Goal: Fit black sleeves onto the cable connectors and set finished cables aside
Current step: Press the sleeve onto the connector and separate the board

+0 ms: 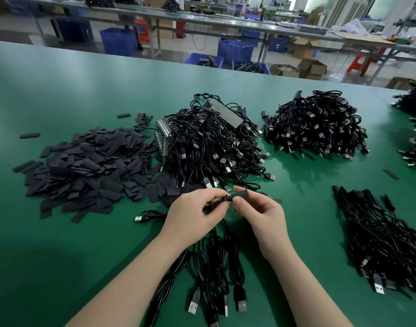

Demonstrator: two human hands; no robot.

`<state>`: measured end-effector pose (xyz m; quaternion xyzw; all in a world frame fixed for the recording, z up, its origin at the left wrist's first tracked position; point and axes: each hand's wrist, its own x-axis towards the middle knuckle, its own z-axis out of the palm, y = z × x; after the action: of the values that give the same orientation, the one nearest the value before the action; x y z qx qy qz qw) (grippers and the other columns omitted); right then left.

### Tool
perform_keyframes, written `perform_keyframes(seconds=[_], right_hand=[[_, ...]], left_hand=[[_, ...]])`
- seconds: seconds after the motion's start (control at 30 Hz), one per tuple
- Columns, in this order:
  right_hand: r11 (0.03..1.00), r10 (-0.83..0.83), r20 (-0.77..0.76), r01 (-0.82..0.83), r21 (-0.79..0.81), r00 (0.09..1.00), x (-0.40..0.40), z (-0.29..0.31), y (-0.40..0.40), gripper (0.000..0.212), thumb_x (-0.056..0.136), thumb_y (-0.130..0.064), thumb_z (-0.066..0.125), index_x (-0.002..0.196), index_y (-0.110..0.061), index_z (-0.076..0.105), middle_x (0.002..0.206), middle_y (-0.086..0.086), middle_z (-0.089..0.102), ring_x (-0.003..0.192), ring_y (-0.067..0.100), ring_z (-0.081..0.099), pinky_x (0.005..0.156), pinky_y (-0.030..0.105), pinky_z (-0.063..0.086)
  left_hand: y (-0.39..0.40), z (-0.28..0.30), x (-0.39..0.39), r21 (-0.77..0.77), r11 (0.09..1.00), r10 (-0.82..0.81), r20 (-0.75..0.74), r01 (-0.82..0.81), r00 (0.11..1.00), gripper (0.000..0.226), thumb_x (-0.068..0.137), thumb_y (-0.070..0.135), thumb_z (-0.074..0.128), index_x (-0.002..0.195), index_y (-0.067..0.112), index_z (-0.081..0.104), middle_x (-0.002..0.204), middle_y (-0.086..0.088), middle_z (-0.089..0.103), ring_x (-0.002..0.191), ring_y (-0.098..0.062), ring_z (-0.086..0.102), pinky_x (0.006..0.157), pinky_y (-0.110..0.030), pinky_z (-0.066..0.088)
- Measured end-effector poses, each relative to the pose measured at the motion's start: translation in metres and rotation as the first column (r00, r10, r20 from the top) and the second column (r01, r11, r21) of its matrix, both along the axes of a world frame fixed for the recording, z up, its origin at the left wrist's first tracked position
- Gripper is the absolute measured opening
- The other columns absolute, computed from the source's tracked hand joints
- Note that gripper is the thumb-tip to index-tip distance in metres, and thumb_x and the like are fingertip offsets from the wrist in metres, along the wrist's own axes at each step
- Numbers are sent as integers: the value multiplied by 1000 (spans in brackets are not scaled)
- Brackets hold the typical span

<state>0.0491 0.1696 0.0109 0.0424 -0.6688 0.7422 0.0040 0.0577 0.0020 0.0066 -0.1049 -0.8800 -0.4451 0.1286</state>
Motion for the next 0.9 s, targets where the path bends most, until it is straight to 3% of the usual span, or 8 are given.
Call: perform_keyframes(seconds=[0.17,0.3,0.47,0.77,0.9], right_hand=[[1000,16,-19,-15,20,1000,-1,0,0,26,84,-10,75,89,-34,80,94,-9,77,78,0,68,73,14,52],[996,45,-40,-42,76,998,-2,-2,0,22,83,-12,77,90,-33,79,92,1,77,80,9,67,76,20,55],[994,34,-59,-27,104,998,-1,-1,-1,22,83,-11,77,82,-33,79,93,-8,77,80,3,68,73,16,52],[994,10,-78,-1,113,997,0,-1,-2,19,83,-9,77,80,-28,79,82,-2,76,76,6,69,71,16,52],[997,-17,-61,21,77,998,0,-1,-3,20,82,-11,77,75,-30,80,80,-1,77,75,6,69,70,17,52]], left_hand=[[-2,0,-1,19,1000,-9,22,9,1000,30,85,48,57,112,43,68,98,24,68,95,5,62,82,-28,54],[-1,1,-1,36,999,-24,22,23,999,32,83,48,55,111,41,69,98,24,69,95,3,63,81,-32,55],[0,2,1,9,1000,-20,11,19,1000,23,84,44,57,104,42,68,90,23,67,90,-1,63,76,-32,54],[1,2,1,-22,1000,-16,11,16,1000,21,83,48,52,100,44,63,87,25,64,85,1,60,71,-25,51],[-1,0,-1,-11,999,-35,31,36,999,23,84,50,54,103,45,65,91,25,66,90,2,62,77,-29,53]])
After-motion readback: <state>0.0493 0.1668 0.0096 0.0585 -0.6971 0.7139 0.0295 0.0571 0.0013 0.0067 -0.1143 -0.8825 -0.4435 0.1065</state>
